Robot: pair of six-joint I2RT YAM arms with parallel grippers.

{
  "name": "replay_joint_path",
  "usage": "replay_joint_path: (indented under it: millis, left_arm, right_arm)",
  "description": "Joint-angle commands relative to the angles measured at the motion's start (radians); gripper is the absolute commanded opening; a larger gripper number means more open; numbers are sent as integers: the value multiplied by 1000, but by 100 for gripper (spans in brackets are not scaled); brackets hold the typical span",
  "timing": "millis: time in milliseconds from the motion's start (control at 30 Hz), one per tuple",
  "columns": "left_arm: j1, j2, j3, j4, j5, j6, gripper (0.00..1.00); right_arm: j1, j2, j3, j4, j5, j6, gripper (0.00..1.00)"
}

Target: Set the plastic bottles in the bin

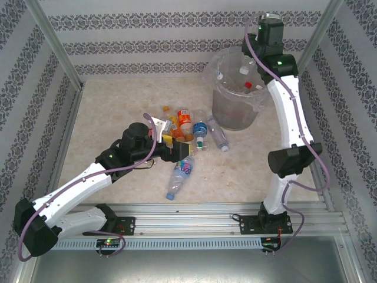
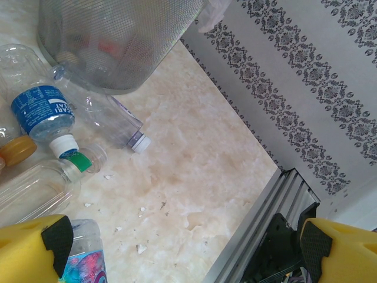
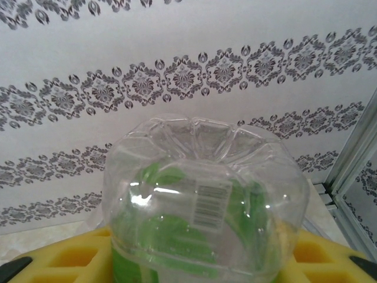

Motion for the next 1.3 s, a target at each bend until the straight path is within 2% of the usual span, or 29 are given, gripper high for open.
replay_joint_path:
  millis: [0, 267, 667, 767, 867, 1000, 1267]
  left_arm:
    - [-13, 7, -12, 73, 17, -15, 100]
    - [-13, 31, -7, 73, 32, -10, 100]
    - [-13, 30, -24, 71, 24, -20, 100]
    - [-13, 24, -28, 71, 18, -24, 100]
    - [-13, 20, -33, 72, 15, -26, 100]
    - [-13, 15, -36, 71, 15, -27, 100]
    - [-13, 5, -37, 70, 16, -27, 100]
  right_arm:
    - [-6, 63, 68, 31, 43, -36, 50]
    - [-12, 202, 160, 32, 108, -52, 51]
    - [-24, 298, 163, 66, 148, -68, 53]
    - [-23, 308, 163, 70, 148, -65, 56]
    - [-21, 307, 158, 67, 142, -61, 67]
    - [-20, 286, 132, 73, 132, -60, 75]
    - [-6, 204, 41, 102, 105, -71, 77]
